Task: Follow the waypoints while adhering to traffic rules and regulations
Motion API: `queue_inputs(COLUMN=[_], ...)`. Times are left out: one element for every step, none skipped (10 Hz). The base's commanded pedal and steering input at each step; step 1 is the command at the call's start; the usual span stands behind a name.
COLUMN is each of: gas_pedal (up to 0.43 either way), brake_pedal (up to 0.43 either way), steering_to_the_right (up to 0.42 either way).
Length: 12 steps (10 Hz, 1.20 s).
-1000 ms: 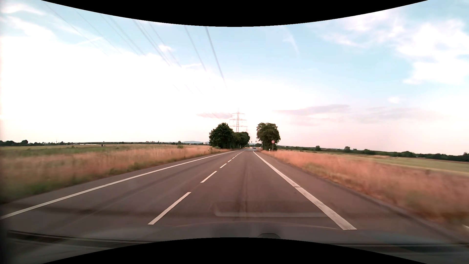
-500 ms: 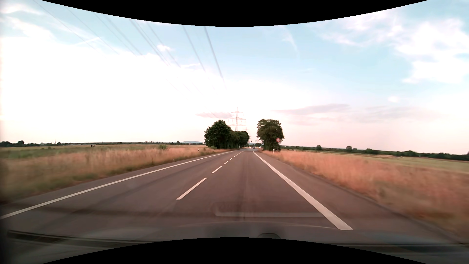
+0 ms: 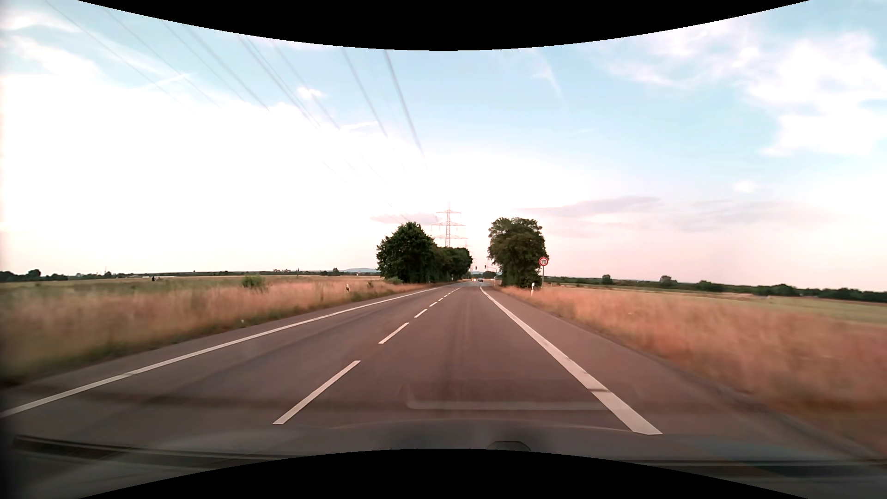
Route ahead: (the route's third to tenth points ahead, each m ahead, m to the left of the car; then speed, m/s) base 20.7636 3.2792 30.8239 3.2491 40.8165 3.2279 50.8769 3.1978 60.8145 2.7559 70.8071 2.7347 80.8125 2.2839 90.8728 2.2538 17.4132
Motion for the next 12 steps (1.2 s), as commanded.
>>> queue_inputs(gas_pedal=[0.079,0.079,0.079,0.079,0.079,0.079,0.067,0.039,0.028,0.020,0.008,0.008], brake_pedal=[0.000,0.000,0.000,0.000,0.000,0.000,0.000,0.000,0.000,0.000,0.000,0.000], steering_to_the_right=[-0.003,-0.003,-0.003,-0.003,-0.003,-0.003,-0.003,-0.003,-0.003,-0.003,-0.002,-0.002])
